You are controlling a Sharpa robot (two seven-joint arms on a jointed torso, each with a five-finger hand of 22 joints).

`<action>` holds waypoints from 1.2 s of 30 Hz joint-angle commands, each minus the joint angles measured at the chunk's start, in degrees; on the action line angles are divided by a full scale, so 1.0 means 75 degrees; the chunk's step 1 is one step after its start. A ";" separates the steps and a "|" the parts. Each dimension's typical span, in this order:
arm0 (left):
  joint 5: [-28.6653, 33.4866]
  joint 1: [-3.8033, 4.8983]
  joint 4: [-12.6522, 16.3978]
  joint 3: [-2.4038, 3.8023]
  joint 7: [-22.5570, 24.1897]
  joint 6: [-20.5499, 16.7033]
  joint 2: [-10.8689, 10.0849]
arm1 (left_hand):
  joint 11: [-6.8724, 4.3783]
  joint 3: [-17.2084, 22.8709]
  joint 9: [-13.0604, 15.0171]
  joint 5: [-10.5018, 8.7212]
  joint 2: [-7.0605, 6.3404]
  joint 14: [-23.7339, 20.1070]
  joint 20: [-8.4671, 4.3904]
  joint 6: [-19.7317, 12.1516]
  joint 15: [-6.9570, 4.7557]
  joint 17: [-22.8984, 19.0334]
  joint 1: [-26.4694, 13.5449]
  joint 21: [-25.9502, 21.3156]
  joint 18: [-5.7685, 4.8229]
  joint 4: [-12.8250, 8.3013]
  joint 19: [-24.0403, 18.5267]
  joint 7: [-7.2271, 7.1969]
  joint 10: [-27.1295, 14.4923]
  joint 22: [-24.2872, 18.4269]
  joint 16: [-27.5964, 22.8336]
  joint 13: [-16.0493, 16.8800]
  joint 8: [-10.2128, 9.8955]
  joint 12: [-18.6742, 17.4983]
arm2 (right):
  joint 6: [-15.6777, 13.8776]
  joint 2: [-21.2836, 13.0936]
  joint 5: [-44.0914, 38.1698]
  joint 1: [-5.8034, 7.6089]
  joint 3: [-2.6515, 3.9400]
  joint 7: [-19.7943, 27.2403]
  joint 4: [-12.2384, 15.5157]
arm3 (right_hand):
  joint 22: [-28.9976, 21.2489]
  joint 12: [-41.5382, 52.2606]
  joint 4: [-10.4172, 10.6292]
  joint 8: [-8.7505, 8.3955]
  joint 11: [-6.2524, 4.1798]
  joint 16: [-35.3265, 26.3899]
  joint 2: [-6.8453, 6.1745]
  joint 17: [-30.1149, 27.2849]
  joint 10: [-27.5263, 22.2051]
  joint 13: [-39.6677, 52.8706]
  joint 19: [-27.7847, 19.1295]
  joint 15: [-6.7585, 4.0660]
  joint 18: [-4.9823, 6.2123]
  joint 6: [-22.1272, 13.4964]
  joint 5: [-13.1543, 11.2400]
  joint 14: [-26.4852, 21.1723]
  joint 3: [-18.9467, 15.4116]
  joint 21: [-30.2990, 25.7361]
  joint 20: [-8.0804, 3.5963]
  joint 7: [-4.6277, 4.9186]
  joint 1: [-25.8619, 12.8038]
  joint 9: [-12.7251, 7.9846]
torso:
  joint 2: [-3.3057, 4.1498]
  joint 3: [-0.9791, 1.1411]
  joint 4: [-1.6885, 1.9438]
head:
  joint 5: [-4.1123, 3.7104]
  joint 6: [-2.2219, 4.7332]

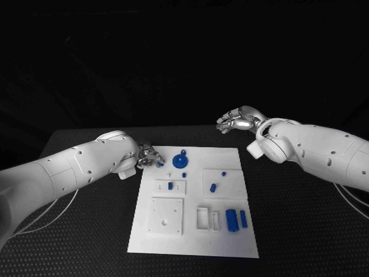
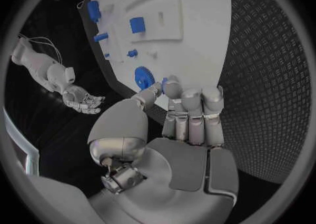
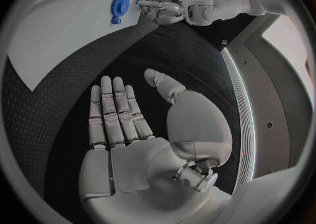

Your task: Assemble the parts on the task board

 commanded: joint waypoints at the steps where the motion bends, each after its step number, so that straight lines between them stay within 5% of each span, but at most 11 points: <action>1: 0.0456 0.0043 0.0283 0.0035 -0.0009 -0.0173 -0.0160 | -0.0024 0.0130 -0.0021 0.0044 0.0219 0.0081 -0.0505 0.0135 -0.0115 0.0010 0.0090 0.0054 0.0309 -0.0202 0.0056 0.0069 0.0063 0.0012 0.0043 -0.0014 0.0021 0.0044 | 0.0104 -0.0031 -0.0028 -0.0003 0.0004 0.0036 -0.0003 | 0.0011 -0.0026 -0.0007 0.0043 0.0016 -0.0044 0.0003 -0.0010 0.0004 -0.0013 -0.0068 0.0008 0.0126 -0.0030 0.0034 -0.0039 -0.0052 -0.0049 0.0011 0.0157 -0.0042 -0.0009 | -0.0008 0.0005 0.0013 | -0.0001 0.0002; 12: -0.0150 0.0434 0.1529 0.0026 -0.0158 -0.0303 -0.0862 | -0.0046 0.0213 -0.0051 0.0044 0.0217 0.0137 -0.0500 0.0211 -0.0122 0.0022 0.0024 0.0062 0.0299 -0.0344 0.0074 0.0045 0.0144 0.0017 0.0085 -0.0035 0.0038 0.0059 | 0.0098 -0.0076 -0.0028 -0.0003 0.0003 0.0029 0.0020 | 0.0016 -0.0026 -0.0007 0.0044 0.0016 -0.0044 -0.0002 -0.0010 0.0003 -0.0013 -0.0068 0.0008 0.0126 -0.0029 0.0036 -0.0040 -0.0055 -0.0054 0.0012 0.0157 -0.0045 -0.0011 | -0.0010 0.0001 0.0045 | 0.0029 -0.0013; 20: -0.0735 0.0470 0.2389 -0.0048 -0.0355 -0.0546 -0.1238 | -0.0063 0.0278 -0.0082 0.0048 0.0173 0.0186 -0.0497 0.0264 -0.0130 0.0026 0.0017 0.0066 0.0294 -0.0402 0.0099 0.0029 0.0209 0.0014 0.0110 -0.0053 0.0035 0.0061 | 0.0082 -0.0099 -0.0028 -0.0003 0.0002 0.0025 0.0033 | 0.0020 -0.0026 -0.0003 0.0045 0.0016 -0.0044 -0.0002 -0.0011 0.0003 -0.0013 -0.0067 0.0008 0.0126 -0.0029 0.0039 -0.0041 -0.0057 -0.0057 0.0014 0.0158 -0.0050 -0.0013 | -0.0003 -0.0003 0.0039 | 0.0071 -0.0040; 28: -0.1539 0.0466 0.3098 -0.0431 -0.0578 -0.0960 -0.1500 | -0.0110 0.0364 -0.0133 0.0066 0.0108 0.0327 -0.0503 0.0409 -0.0176 0.0045 -0.0017 0.0083 0.0298 -0.0450 0.0192 -0.0017 0.0372 -0.0003 0.0186 -0.0071 0.0003 0.0086 | 0.0079 -0.0129 -0.0028 -0.0003 0.0002 0.0025 0.0063 | 0.0023 -0.0026 0.0001 0.0046 0.0017 -0.0044 -0.0003 -0.0012 0.0003 -0.0013 -0.0066 0.0008 0.0126 -0.0029 0.0041 -0.0042 -0.0059 -0.0060 0.0014 0.0158 -0.0054 -0.0015 | -0.0001 -0.0001 0.0039 | 0.0091 -0.0070; 36: -0.1563 0.0394 0.3495 -0.0717 -0.0574 -0.1377 -0.1668 | -0.0125 0.0395 -0.0148 0.0071 0.0061 0.0365 -0.0508 0.0476 -0.0190 0.0047 -0.0035 0.0088 0.0303 -0.0460 0.0229 -0.0031 0.0420 -0.0011 0.0198 -0.0084 -0.0043 0.0080 | 0.0093 -0.0141 -0.0028 -0.0003 0.0002 0.0020 0.0073 | 0.0027 -0.0026 0.0004 0.0046 0.0017 -0.0044 -0.0002 -0.0012 0.0003 -0.0013 -0.0066 0.0008 0.0127 -0.0030 0.0045 -0.0042 -0.0059 -0.0064 0.0014 0.0158 -0.0055 -0.0017 | 0.0003 -0.0003 0.0024 | 0.0122 -0.0101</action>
